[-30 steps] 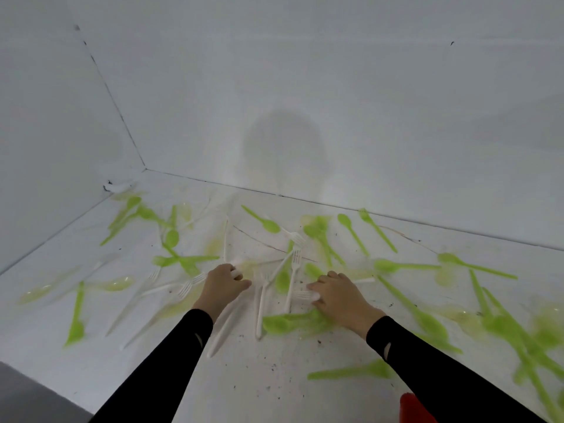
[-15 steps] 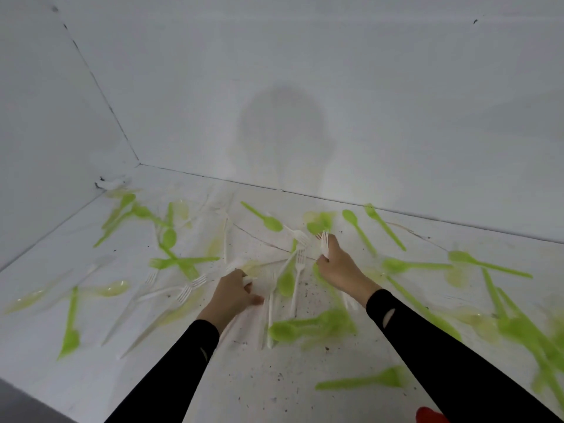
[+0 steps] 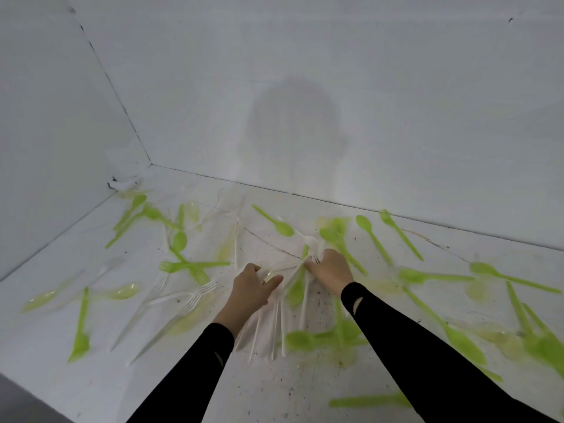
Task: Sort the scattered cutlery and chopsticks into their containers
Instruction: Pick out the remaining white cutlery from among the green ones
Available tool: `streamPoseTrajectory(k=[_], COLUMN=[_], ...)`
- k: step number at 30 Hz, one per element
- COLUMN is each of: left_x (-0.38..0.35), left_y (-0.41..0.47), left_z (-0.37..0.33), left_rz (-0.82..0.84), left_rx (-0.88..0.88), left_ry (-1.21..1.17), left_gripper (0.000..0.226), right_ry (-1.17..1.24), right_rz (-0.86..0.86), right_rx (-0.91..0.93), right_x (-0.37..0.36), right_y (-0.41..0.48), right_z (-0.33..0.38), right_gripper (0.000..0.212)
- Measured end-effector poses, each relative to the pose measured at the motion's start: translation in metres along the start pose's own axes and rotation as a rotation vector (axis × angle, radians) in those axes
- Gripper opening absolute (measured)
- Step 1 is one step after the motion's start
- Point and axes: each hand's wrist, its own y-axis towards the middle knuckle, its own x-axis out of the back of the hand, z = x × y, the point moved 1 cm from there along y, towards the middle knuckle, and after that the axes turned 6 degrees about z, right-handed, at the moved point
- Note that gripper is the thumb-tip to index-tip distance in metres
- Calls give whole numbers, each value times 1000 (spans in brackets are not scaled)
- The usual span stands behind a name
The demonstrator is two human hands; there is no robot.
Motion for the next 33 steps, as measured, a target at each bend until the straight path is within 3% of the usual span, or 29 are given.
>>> streamPoseTrajectory(k=[3, 5, 9, 12, 14, 16, 19, 22, 25, 27, 30, 33], left_x=[-4, -6, -8, -5, -1, 5, 15, 19, 26, 30, 29, 18], left_y=[7, 10, 14, 15, 14, 14, 13, 14, 15, 17, 23, 25], left_z=[-1, -2, -7, -10, -13, -17, -25, -29, -28, -26, -22, -19], left_rz=[9, 35, 80, 103, 85, 45, 11, 33, 39, 22, 31, 22], left_rx=[-9, 1, 2, -23, -42, -35, -35, -72, -51, -14, -2, -75], left_ry=[115, 187, 254, 258, 238, 204, 155, -33, -123, -122, -89, 147], left_gripper=[42, 43, 46, 41, 36, 30, 28, 21, 44, 55, 34, 23], right_ry=[39, 162, 464, 631, 694, 661, 413, 183, 50, 64, 224, 425], right_rz=[5, -38, -150, -132, -104, -93, -94, -50, -43, -17, 64, 138], right_rx=[-9, -78, -138, -159, -168, -165, -141, -89, -23, -15, -76, -110], right_x=[10, 21, 44, 48, 45, 39, 30, 21, 18, 20, 32, 50], right_y=[3, 8, 24, 34, 40, 45, 50, 54, 54, 54, 51, 46], right_z=[-3, -6, -13, -7, -2, 2, 7, 7, 8, 7, 7, 8], right_gripper=[28, 19, 24, 4, 9, 8, 11, 36, 32, 27, 29, 26])
